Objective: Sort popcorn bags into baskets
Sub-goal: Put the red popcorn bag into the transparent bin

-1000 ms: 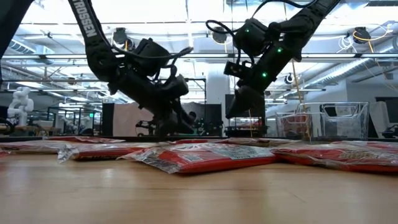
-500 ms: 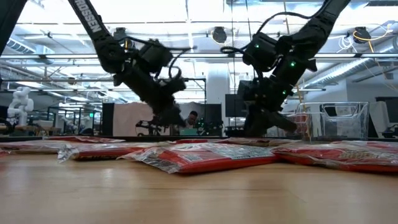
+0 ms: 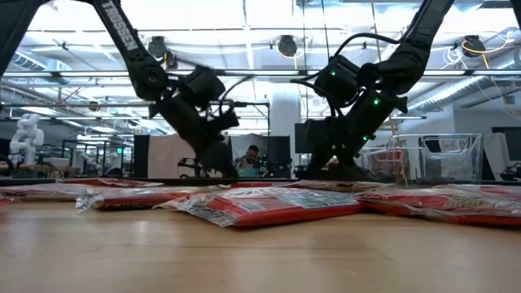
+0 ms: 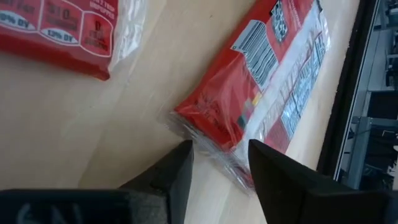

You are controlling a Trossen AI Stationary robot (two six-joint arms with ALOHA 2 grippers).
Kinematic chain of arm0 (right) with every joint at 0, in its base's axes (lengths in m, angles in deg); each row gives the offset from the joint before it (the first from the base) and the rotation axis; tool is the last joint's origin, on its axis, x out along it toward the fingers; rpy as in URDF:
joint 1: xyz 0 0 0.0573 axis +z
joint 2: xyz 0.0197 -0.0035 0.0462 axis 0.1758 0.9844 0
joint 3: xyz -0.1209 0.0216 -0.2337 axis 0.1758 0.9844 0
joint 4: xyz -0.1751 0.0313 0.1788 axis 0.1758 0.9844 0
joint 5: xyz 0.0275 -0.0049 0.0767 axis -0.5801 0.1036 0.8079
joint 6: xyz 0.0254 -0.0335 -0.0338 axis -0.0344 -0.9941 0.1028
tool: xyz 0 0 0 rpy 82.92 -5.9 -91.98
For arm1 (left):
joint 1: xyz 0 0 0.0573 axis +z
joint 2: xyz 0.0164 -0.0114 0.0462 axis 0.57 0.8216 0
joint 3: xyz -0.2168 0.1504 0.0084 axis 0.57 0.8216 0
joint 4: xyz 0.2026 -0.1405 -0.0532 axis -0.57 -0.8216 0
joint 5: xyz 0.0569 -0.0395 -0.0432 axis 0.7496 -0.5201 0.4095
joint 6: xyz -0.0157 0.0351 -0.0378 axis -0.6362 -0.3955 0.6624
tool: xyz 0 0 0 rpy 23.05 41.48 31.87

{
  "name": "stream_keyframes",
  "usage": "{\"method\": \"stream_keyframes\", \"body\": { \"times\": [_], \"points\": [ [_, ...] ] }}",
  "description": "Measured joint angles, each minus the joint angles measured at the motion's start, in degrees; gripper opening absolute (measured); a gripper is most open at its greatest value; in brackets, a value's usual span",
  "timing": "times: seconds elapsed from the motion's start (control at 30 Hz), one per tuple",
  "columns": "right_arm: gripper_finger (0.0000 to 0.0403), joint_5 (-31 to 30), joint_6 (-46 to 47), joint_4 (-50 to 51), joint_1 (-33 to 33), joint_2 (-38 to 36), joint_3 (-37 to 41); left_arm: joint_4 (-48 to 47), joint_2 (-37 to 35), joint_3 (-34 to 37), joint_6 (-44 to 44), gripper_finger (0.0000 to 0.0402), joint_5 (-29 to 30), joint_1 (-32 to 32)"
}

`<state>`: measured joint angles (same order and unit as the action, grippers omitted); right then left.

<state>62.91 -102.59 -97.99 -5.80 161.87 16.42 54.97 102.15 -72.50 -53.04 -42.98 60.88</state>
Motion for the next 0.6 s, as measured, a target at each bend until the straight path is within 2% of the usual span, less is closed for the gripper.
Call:
{"method": "stream_keyframes", "body": {
  "times": [0.07,0.2,0.4,0.6],
  "points": [
    [0.0153,-0.2,0.0,0.1,0.0,0.0,0.0,-2.3,-1.2,-1.4,0.1,0.0005,-0.1,-0.9],
    [0.0153,-0.3,-0.2,0.1,0.4,0.0,0.0,-15.0,-1.6,-7.1,-2.8,0.0014,0.0,-1.1],
    [0.0153,-2.4,-0.3,-0.1,0.7,0.2,0.0,-23.7,1.8,-13.5,-8.6,0.0005,-0.5,0.6],
    [0.0172,-2.3,-3.5,-0.8,1.0,0.2,0.0,-23.4,6.2,-14.2,-9.6,0.0012,-1.2,1.9]
  ]
}}
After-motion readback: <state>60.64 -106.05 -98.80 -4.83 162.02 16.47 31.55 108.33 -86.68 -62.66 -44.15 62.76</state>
